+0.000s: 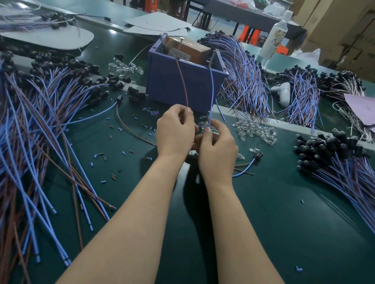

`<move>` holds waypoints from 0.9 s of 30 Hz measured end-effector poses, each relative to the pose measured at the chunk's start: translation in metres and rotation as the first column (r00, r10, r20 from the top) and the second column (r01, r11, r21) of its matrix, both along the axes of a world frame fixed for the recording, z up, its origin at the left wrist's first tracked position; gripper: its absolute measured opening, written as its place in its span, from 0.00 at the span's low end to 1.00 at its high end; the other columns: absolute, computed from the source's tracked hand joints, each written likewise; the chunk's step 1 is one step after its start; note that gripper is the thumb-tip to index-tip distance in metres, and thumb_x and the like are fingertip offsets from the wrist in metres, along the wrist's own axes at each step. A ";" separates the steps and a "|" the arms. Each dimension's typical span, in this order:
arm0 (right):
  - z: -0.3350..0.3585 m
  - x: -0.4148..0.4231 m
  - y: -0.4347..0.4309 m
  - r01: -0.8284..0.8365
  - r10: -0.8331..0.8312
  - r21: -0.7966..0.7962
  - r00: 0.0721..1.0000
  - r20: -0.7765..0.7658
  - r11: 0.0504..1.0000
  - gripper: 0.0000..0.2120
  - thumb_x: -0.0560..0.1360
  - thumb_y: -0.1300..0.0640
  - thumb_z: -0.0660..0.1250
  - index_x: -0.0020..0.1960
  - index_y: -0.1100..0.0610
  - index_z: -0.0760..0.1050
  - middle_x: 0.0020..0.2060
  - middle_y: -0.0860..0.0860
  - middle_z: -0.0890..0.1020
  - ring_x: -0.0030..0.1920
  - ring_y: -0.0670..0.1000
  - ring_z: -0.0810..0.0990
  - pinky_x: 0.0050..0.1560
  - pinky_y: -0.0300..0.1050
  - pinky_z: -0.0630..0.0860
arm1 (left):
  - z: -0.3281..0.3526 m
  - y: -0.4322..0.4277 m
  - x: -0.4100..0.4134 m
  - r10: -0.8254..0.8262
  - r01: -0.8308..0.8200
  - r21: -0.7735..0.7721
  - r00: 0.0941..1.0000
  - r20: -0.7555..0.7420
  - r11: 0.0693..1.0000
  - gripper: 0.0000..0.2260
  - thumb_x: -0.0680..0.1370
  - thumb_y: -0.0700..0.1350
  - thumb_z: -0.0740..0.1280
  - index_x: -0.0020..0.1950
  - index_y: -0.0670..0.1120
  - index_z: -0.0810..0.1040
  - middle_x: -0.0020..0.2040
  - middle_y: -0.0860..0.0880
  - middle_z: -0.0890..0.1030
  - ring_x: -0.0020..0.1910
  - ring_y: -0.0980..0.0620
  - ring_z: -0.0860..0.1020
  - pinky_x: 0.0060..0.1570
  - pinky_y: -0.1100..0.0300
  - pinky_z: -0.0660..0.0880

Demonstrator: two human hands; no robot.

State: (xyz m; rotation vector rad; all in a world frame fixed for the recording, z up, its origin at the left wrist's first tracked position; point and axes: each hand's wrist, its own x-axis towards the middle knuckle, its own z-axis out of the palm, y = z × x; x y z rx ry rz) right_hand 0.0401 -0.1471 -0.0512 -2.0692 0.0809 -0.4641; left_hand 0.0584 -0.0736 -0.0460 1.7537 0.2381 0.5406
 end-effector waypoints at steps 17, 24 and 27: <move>-0.001 0.000 -0.003 0.009 -0.008 -0.021 0.998 0.059 1.000 0.13 0.78 0.60 0.60 0.61 0.58 0.76 0.49 0.56 0.84 0.51 0.57 0.80 0.50 0.43 0.68 | -0.001 -0.002 0.001 -0.024 0.024 0.007 1.000 -0.005 1.000 0.08 0.80 0.43 0.60 0.43 0.45 0.76 0.35 0.46 0.82 0.41 0.45 0.81 0.50 0.50 0.76; 0.002 -0.002 -0.003 -0.075 0.075 -0.009 0.997 0.031 0.997 0.13 0.79 0.60 0.59 0.61 0.57 0.76 0.47 0.57 0.84 0.48 0.59 0.82 0.56 0.51 0.74 | 0.002 -0.001 0.003 -0.113 0.112 -0.053 0.993 -0.029 0.992 0.08 0.80 0.43 0.61 0.47 0.45 0.79 0.44 0.47 0.83 0.48 0.47 0.80 0.53 0.48 0.77; 0.010 -0.007 -0.004 -0.148 0.151 -0.053 0.986 0.072 0.988 0.12 0.79 0.60 0.59 0.60 0.56 0.77 0.45 0.53 0.84 0.44 0.53 0.79 0.47 0.41 0.71 | 0.015 -0.004 0.001 -0.251 0.239 -0.195 0.968 -0.034 0.951 0.10 0.82 0.42 0.58 0.48 0.44 0.79 0.47 0.46 0.83 0.49 0.49 0.81 0.55 0.48 0.78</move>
